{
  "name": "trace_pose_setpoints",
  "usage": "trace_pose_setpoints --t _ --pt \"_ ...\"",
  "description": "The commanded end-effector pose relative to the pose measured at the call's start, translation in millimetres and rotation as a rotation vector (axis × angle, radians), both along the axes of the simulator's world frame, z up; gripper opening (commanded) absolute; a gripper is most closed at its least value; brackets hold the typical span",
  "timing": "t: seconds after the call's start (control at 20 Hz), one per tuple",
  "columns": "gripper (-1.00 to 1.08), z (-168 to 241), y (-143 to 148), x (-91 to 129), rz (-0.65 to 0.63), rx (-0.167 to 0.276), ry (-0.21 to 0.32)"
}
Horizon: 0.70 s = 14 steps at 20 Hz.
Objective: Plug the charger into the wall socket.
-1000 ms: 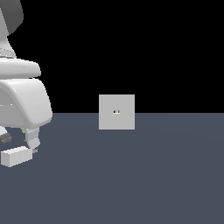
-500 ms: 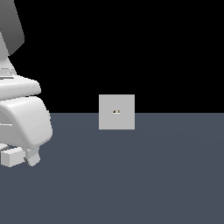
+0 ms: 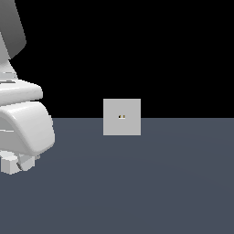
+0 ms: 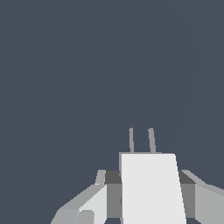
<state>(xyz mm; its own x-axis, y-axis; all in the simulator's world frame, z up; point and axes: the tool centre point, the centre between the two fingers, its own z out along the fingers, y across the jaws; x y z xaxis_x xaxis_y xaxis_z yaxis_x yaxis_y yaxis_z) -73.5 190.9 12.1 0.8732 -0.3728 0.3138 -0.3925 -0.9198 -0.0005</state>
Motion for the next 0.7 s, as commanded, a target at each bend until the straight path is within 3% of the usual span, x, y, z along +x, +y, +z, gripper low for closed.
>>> trace_pose_setpoints --t 0.0,0.3,0.65 --pt "-1.00 0 0 0 0.001 0.000 0.000" --pt "-1.00 4 -8 -2 0.018 0.000 0.000" --pt "-1.00 16 -38 -5 0.077 0.000 -0.001"
